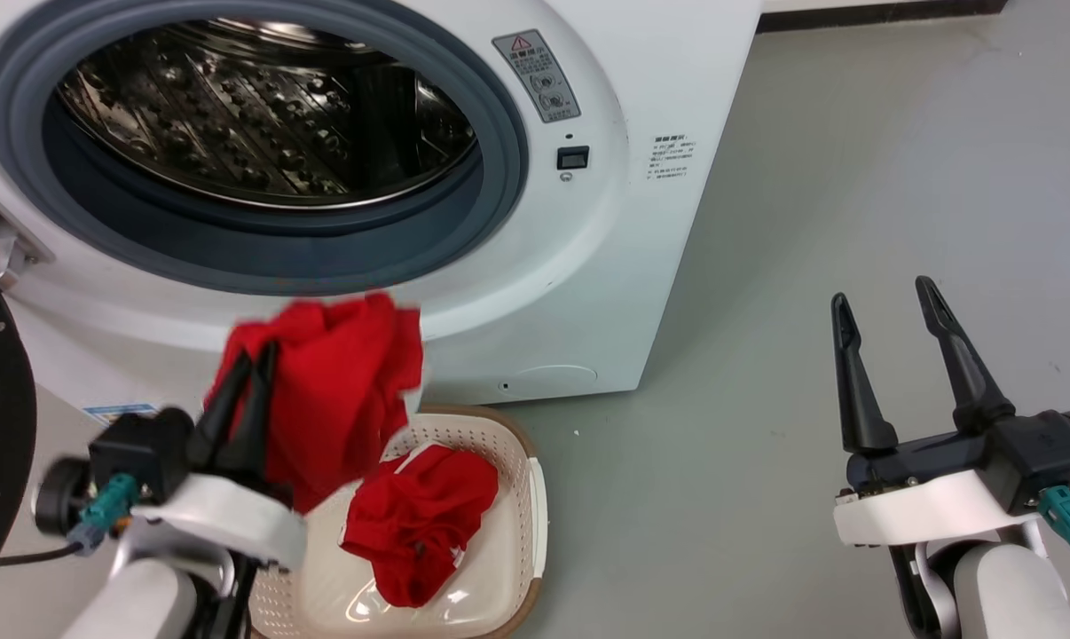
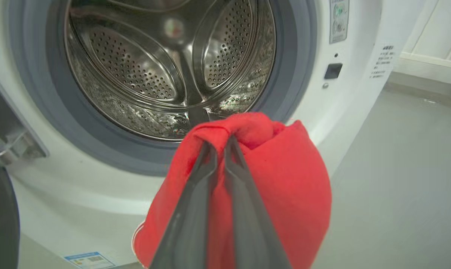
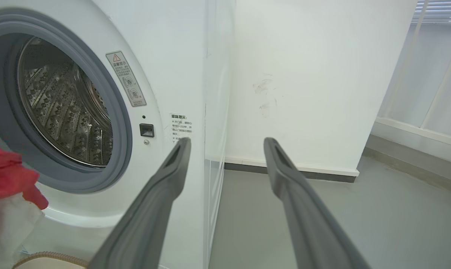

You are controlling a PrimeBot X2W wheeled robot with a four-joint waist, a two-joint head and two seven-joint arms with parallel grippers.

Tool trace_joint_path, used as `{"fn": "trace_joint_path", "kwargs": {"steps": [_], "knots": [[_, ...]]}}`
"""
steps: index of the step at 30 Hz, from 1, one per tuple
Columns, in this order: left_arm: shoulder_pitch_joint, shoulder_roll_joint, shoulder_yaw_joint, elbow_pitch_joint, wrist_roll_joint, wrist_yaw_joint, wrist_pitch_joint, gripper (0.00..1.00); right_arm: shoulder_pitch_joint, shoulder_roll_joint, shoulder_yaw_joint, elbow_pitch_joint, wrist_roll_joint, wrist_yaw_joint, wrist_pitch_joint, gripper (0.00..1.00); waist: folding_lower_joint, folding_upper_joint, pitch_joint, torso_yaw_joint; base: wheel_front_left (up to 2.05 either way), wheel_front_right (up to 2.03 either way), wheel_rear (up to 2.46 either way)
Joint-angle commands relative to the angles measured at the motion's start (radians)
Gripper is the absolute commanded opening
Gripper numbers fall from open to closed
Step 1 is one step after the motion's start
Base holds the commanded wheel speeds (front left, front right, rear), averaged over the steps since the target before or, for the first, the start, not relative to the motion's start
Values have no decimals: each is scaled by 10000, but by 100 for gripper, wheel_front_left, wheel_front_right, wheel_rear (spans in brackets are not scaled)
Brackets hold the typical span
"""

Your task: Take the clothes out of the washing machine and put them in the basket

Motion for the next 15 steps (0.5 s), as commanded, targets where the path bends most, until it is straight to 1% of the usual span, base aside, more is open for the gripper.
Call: {"fn": "trace_joint_path", "kwargs": {"steps": [1,3,7,15], "knots": [[145,-64,28,64,-176,-38,-13,0,69,14,38,0,25,-11,-20,100,2,0,106,-55,0,0,0],[300,-72,-27,406,-293,-157,43,0,-20,11,39,-39,29,-11,-20,100,2,0,258,-105,0,0,0],[414,-321,-252,1410,-568,-486,104,0,-188,14,10,-103,-33,-11,-20,100,2,0,601,-219,0,0,0],[-526,-901,-736,4360,-721,-1426,155,0,-547,14,26,-309,-150,-11,-20,100,2,0,1700,-607,0,0,0]]}}
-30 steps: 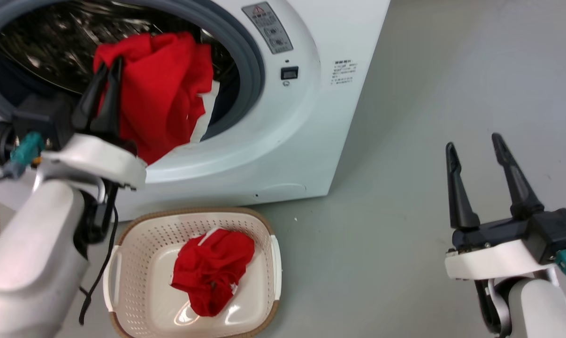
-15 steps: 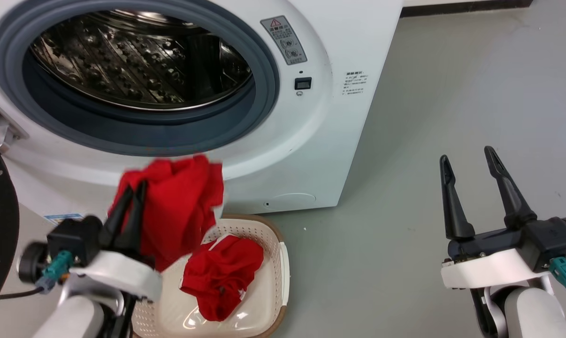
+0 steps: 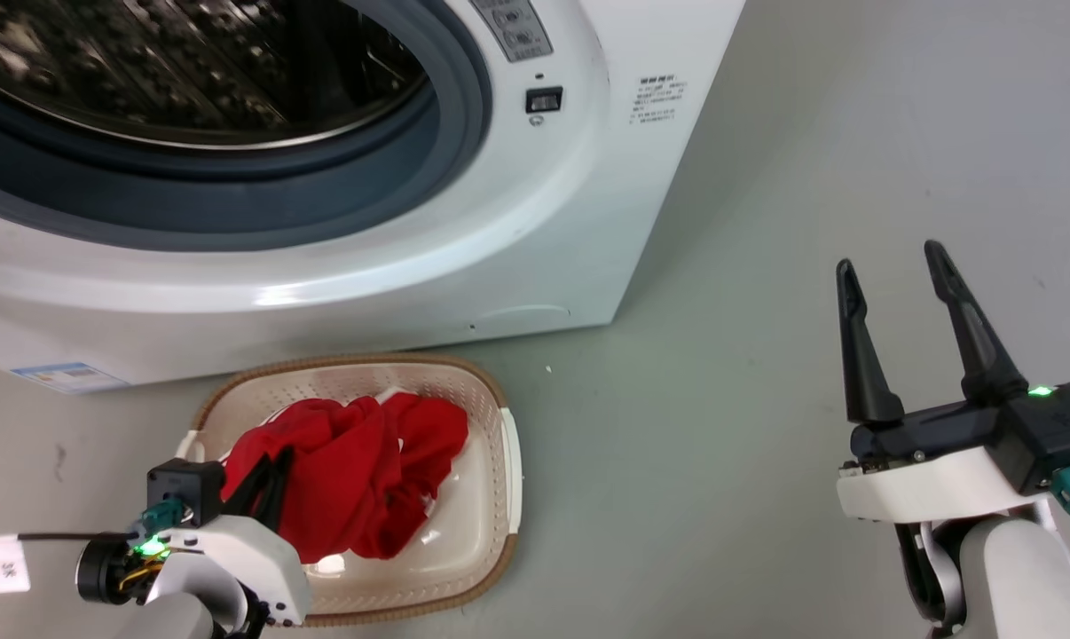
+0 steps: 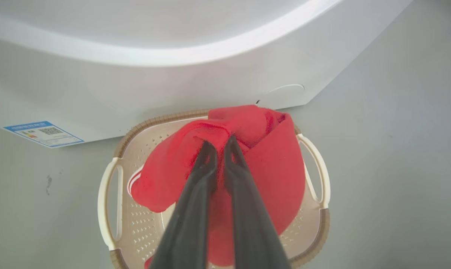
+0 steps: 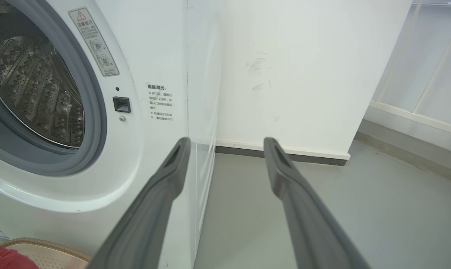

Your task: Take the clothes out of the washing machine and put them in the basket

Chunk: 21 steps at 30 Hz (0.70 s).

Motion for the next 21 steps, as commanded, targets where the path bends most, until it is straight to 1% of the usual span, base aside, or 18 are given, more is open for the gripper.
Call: {"fn": "trace_joint_path", "kwargs": {"steps": [1,6,9,12,16,21], "knots": [[-447,-157,-73,660,30,-214,-18,0,-206,14,-7,-120,-71,-11,-20,100,0,-1,599,-252,0,0,0],[-1401,-545,-203,2554,-16,-682,-13,0,-413,14,5,-286,-81,-11,-20,100,0,-1,1426,-513,0,0,0],[-2032,-664,-243,3619,46,-932,-55,0,-577,15,-50,-398,-19,-11,-20,100,0,-1,1944,-663,0,0,0],[-2575,-857,-218,4522,25,-1104,-166,0,-636,14,-116,-471,39,-11,-20,100,0,-1,2435,-765,0,0,0],[-3232,-952,-168,5562,-16,-1318,-296,0,-801,14,-182,-561,-21,-11,-20,100,0,-1,3016,-911,0,0,0],[-3967,-1035,-85,6446,71,-1469,-457,0,-885,14,-365,-782,-72,-11,-21,100,0,-1,3673,-1032,0,0,0]]}}
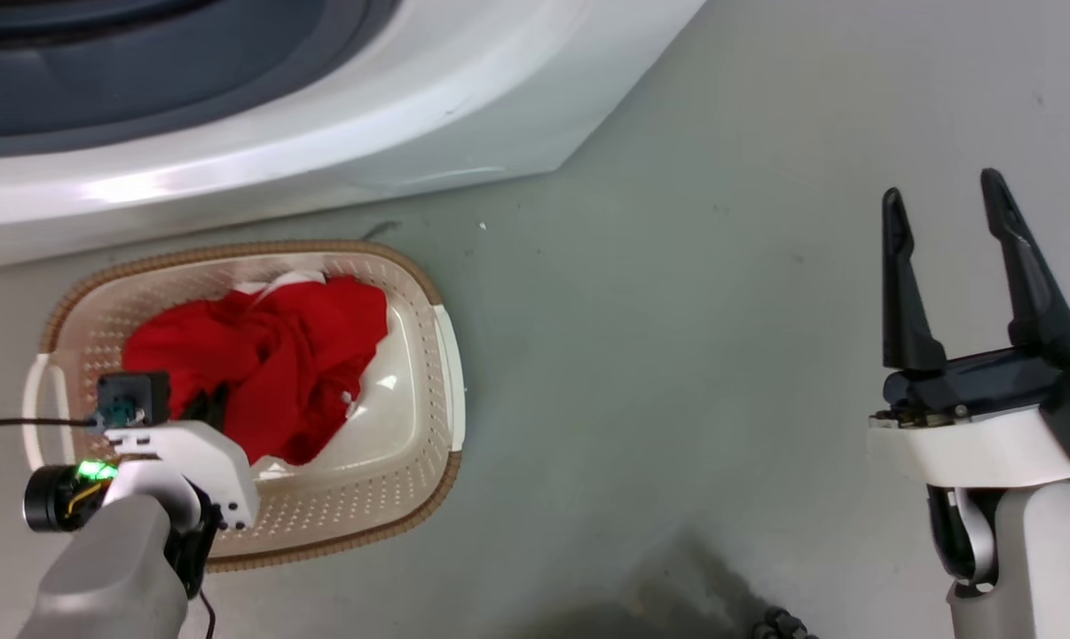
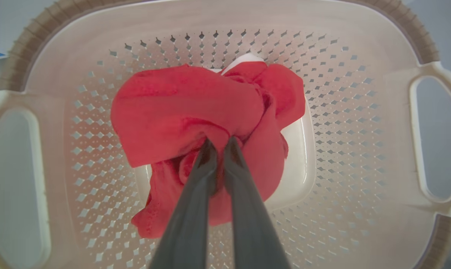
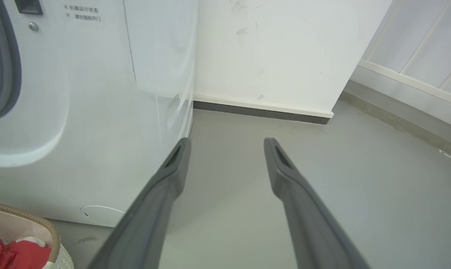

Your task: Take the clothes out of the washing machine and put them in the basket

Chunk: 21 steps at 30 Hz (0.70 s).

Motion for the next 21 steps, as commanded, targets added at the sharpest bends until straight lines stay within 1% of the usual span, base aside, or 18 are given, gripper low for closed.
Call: {"fn": "trace_joint_path", "kwargs": {"steps": [1,5,12,13,14,15,18,21], "knots": [[-406,-77,41,262,80,-86,-85,0,-135,17,-116,-122,-91,-11,-20,100,-2,0,553,-146,0,0,0],[-877,-208,7,613,230,-146,-140,0,-118,17,-207,-182,-147,-11,-20,100,-2,0,950,-104,0,0,0],[-1246,-405,33,905,436,-149,-159,0,-173,16,-255,-169,-177,-11,-19,100,-2,0,1104,-4,0,0,0],[-1251,-453,80,919,457,-124,-154,36,-201,16,-244,-136,-181,-11,-19,100,-2,0,1061,9,0,0,0],[-1242,-472,132,896,501,-70,-152,93,-230,16,-221,-111,-182,-11,-19,100,-2,0,1004,18,0,0,0],[-1178,-481,180,893,516,-64,-151,100,-237,16,-202,-87,-164,-11,-19,100,-2,0,920,23,0,0,0],[-906,-459,337,690,623,-30,-152,100,-238,16,-161,6,-120,-11,-21,100,-2,0,584,27,0,0,0],[-612,-422,660,159,711,-102,-144,100,-166,16,-121,162,-145,-11,-19,100,-2,0,130,50,0,0,0]]}}
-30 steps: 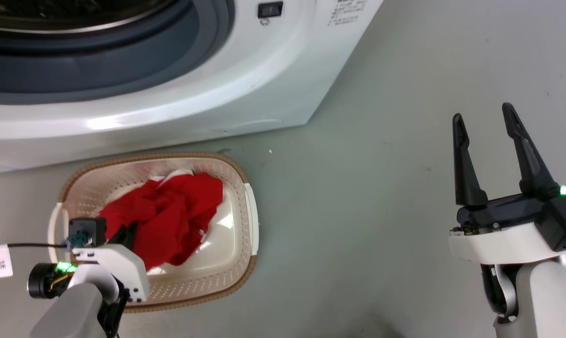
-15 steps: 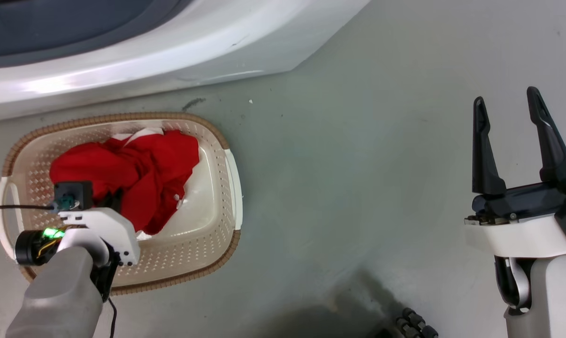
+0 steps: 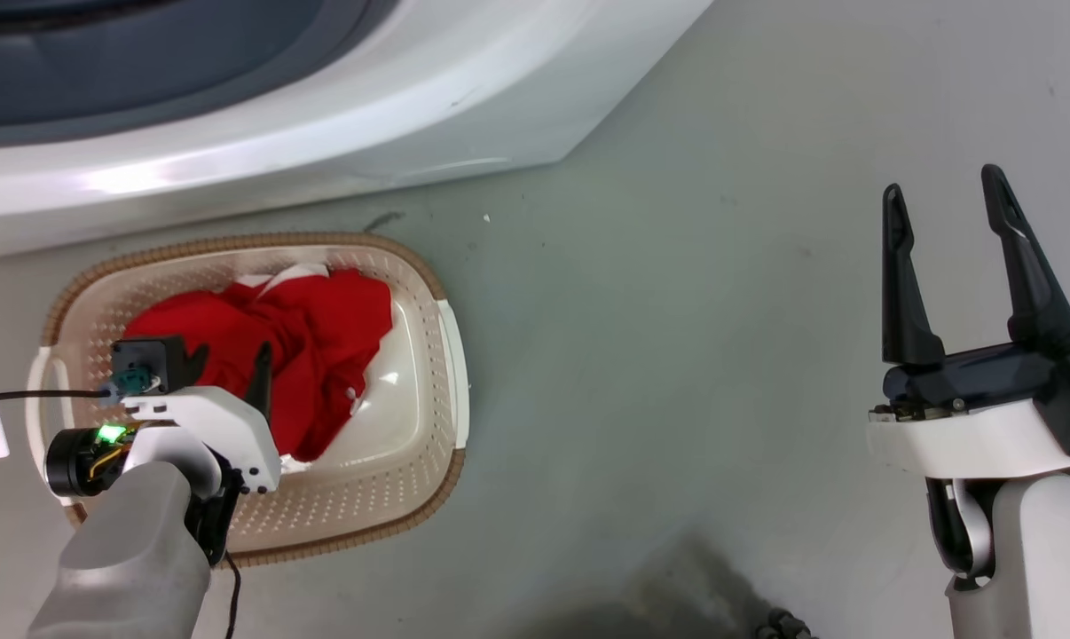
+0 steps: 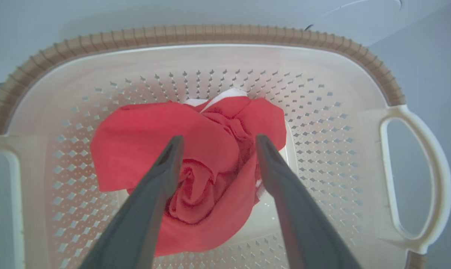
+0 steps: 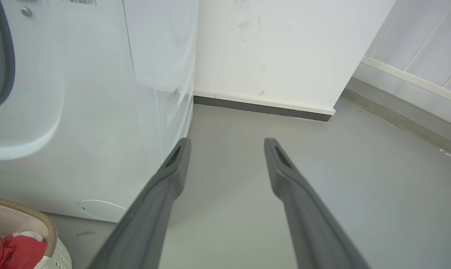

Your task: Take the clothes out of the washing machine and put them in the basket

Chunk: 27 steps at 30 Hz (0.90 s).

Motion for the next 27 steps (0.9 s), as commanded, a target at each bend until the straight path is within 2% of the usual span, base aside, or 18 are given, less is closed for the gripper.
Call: {"fn": "trace_joint_path", "kwargs": {"steps": [1,8,15,22,27], "knots": [[213,37,311,-342,-17,-6,-25,100,17,18,1,88,-1,-11,-21,100,-1,0,-491,63,0,0,0],[1363,-160,1752,-2317,690,264,-26,100,299,15,-89,479,-109,-11,-19,100,-1,0,-1924,395,0,0,0],[2420,-577,3150,-4395,1706,304,-27,100,486,15,-44,820,-181,-11,-19,100,-1,0,-3286,886,0,0,0],[3701,-1328,4519,-7178,2906,317,-25,100,747,16,-303,920,-218,-11,-19,100,-1,0,-4356,1347,0,0,0],[4935,-2012,5086,-9042,4038,467,-27,100,1227,15,-448,1073,-249,-11,-19,100,-1,0,-5159,1596,0,0,0]]}}
